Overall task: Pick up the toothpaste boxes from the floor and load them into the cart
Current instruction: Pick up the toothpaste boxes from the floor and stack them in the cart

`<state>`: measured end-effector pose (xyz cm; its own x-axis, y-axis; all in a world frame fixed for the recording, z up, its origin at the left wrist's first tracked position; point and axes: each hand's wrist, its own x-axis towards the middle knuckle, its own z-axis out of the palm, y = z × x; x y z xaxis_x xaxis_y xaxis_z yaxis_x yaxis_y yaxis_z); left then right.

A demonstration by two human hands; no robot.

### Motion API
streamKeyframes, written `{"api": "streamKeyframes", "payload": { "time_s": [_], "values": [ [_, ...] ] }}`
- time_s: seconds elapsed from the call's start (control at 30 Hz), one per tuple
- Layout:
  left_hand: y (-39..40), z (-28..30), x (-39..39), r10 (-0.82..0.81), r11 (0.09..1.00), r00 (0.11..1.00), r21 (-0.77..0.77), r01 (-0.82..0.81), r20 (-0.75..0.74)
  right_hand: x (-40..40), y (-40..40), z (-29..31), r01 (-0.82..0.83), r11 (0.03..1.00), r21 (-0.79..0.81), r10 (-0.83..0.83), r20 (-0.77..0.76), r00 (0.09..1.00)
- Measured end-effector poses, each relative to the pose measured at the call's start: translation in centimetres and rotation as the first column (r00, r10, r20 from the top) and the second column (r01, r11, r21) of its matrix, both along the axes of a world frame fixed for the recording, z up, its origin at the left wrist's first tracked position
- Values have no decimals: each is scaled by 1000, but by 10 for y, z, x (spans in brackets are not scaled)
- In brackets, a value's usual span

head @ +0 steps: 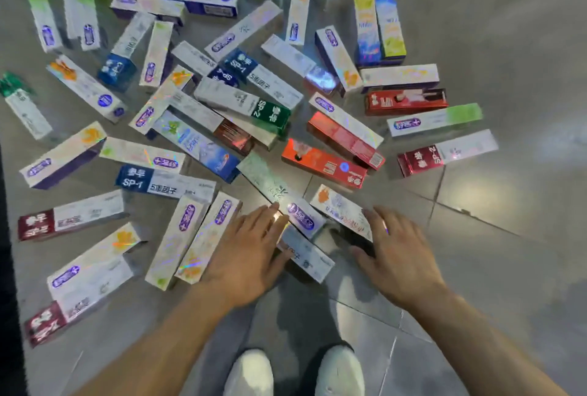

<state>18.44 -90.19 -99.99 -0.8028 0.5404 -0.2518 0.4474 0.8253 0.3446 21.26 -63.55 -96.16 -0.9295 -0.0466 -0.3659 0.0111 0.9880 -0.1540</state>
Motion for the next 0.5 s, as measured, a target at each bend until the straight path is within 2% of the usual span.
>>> {"api": "streamKeyframes", "payload": {
  "time_s": [0.17, 0.3, 0.5],
  "values": [
    [0, -84, -7, -104, 991, 994, -81, 102, -24, -8, 7, -87, 31, 1000, -1, -31, -10, 999],
    [5, -120, -10, -152, 988, 985, -39, 149, -81, -18, 14, -130, 20, 999, 30, -22, 61, 998],
    [0, -136, -11, -215, 975, 955, 7, 221, -203, -16, 5, -147, 246, 969, -18, -238, 192, 952]
  ]
}}
